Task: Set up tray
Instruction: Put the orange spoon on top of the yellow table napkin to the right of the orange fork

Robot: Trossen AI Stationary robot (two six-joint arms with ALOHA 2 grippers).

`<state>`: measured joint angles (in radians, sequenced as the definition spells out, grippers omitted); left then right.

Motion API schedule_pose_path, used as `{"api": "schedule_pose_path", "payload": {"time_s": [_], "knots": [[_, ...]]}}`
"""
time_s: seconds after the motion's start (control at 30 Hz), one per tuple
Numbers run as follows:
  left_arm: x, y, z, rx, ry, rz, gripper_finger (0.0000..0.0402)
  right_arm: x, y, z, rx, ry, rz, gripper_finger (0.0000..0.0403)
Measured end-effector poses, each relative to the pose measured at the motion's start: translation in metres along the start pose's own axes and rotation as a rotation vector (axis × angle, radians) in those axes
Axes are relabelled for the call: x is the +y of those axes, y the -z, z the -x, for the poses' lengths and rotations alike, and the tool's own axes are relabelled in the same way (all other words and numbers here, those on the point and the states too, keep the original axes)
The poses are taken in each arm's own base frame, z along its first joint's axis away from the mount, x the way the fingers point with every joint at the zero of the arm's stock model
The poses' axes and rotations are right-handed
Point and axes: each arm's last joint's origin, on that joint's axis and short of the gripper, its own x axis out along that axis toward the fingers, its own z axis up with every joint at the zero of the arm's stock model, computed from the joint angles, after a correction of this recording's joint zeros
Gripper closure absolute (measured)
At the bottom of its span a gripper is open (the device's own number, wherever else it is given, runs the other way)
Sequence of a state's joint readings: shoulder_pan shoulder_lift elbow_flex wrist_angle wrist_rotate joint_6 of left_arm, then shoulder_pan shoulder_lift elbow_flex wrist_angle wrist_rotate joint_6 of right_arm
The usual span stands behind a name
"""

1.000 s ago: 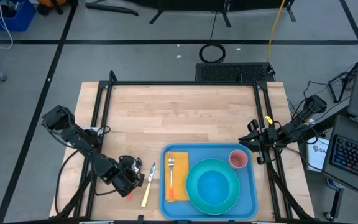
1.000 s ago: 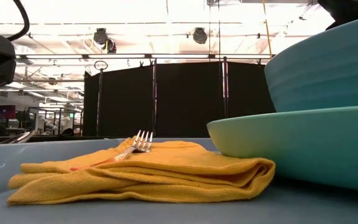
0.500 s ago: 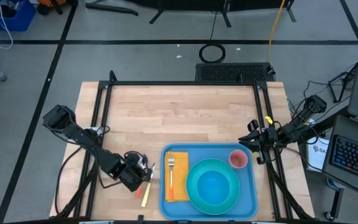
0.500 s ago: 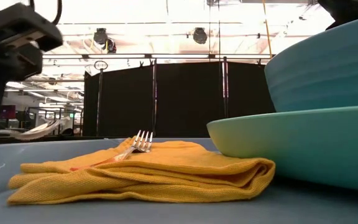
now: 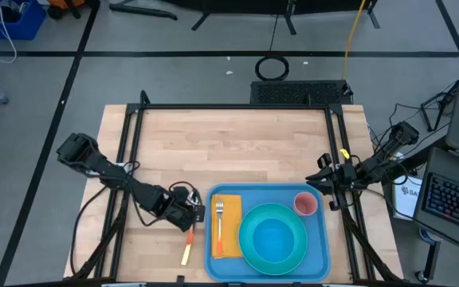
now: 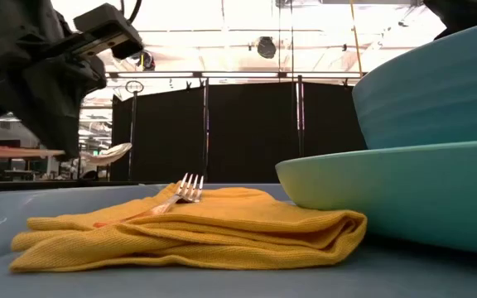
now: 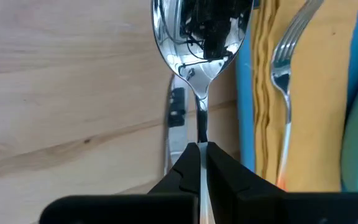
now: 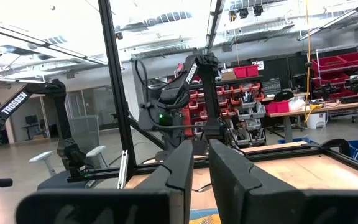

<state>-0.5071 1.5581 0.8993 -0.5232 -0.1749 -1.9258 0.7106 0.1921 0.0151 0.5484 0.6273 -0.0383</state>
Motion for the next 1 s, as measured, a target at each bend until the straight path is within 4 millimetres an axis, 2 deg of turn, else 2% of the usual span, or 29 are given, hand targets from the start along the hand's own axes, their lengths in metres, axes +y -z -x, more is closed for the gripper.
{"api": "schedule_pose_path", "payload": {"time_s": [0.17, 0.8, 1.0], "knots": [[-0.011, -0.009, 0.003, 0.009, 0.022, -0.010, 0.0389, 0.000, 0.000, 0.000, 0.000, 0.000, 0.000, 0.0360], [-0.032, -0.032, 0.001, 0.029, 0.148, 0.078, 0.0391, 0.000, 0.000, 0.000, 0.000, 0.000, -0.001, 0.0360], [-0.037, -0.036, -0.013, 0.076, 0.152, 0.090, 0.0391, 0.000, 0.000, 0.000, 0.001, 0.000, 0.000, 0.0360]]}}
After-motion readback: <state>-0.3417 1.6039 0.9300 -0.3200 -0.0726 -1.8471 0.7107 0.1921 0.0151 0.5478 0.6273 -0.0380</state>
